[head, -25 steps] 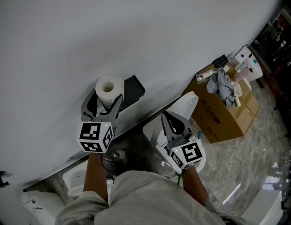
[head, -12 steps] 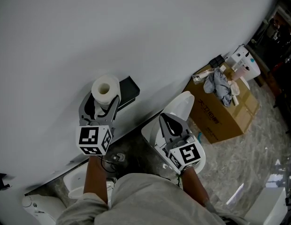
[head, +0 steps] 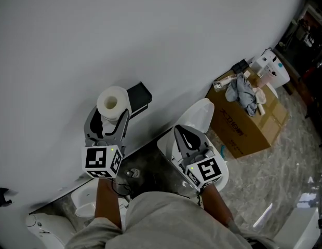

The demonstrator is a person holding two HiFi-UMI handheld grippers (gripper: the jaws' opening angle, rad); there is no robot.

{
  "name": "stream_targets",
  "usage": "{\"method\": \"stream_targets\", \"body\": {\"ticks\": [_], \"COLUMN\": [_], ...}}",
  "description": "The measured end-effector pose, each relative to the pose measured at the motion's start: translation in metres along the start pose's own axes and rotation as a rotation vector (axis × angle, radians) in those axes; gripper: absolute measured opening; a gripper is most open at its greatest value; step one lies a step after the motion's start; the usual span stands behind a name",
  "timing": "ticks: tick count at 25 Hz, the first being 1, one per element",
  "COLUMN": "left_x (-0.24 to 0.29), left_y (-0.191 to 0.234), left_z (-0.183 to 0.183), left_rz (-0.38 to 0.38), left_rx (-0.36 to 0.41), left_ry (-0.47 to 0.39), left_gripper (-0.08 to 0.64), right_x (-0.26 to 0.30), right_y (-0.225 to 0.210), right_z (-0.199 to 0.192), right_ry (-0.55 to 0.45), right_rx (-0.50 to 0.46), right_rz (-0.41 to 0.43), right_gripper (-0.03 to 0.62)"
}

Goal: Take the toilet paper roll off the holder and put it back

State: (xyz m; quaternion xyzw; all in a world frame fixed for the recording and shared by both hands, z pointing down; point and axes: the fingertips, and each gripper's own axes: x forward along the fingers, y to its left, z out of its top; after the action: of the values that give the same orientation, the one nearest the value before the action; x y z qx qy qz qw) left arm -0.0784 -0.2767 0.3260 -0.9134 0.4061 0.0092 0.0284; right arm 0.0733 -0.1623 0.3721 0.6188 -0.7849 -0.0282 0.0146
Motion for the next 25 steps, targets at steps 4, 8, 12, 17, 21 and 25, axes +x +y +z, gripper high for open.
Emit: {"method": "stream_targets", "body": {"ticks": [4,8,12,17,21,25], "left_x": [-0.016,-0.036,-0.058,-0.084,-0.102,-0.117], "left_y": [-0.007,-0.015,-0.024,-0.034,-0.045,-0.057], "left_z": [0.002,0.002,0.002,0.003,-0.001,-0.002], "left_rz": [0.021,0.048,0.074,0.102,0.125,0.143], "left_rx": [0.006,0.006,0.011,-0.001,-0.003,-0.004], "left_ry": [0.006,0.008,0.011,0.002,0.007,0.012], "left_gripper": [0.357,0.357,0.357,0.357,0.357,0.357], "right_x": [-0.007,-0.015,-0.025,-0.038,-0.052,-0.066], "right_y": [0.008,0.017,0.027,0.041,0.048,0.053], "right_z": [0.001,0.000,0.000,0.001,0.000,0.001], "right_ry": [-0.010,-0.015,-0.017,-0.018,-0.017,-0.018], "right_rx": [0.007,0.013,0.015,0.012,0.004,-0.002], "right_rz": [0.034,0.070,0.109,0.160,0.189,0.212], "right_gripper": [0.005,0.005,0.005,0.005,0.005,0.005]}}
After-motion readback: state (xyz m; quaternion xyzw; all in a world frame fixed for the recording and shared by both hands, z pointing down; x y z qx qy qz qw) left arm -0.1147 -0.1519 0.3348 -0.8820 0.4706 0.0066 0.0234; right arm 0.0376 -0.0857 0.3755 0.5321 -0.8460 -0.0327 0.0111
